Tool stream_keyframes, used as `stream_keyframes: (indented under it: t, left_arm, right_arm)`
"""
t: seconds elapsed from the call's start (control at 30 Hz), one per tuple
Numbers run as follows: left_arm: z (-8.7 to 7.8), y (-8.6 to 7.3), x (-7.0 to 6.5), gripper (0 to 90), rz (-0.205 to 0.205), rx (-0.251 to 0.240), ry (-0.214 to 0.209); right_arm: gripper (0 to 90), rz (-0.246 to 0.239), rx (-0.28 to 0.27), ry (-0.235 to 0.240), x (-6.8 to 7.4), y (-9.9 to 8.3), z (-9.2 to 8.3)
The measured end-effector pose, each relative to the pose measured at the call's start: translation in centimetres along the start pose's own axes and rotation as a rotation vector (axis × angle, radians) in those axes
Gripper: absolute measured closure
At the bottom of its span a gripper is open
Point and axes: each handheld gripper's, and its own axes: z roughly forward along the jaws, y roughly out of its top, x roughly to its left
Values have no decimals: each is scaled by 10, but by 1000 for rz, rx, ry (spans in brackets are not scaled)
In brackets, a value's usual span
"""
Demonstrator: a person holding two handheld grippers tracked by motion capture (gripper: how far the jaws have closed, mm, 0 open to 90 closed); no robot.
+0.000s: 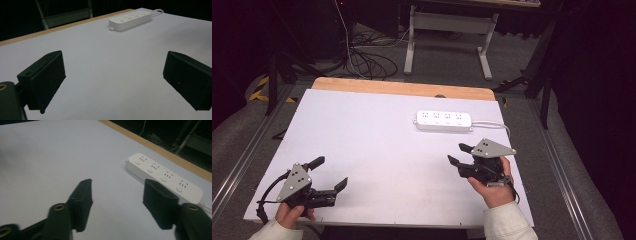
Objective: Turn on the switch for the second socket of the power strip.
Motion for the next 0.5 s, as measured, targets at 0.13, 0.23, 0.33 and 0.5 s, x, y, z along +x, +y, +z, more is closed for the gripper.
stream_keyframes:
  t: [0.13,0.23,0.33,0.5]
  left_arm:
    - [-2,0,1,47,5,-2,5]
    - [-3,0,1,47,6,-1,8]
    - [-2,0,1,47,9,3,6]
    - [-2,0,0,47,6,4,6]
  right_arm:
    - [687,0,9,0,-8,9,4]
    - [785,8,11,2,-15,14,8]
    - [866,13,14,0,-19,18,12]
    - [900,34,17,-3,-28,25,20]
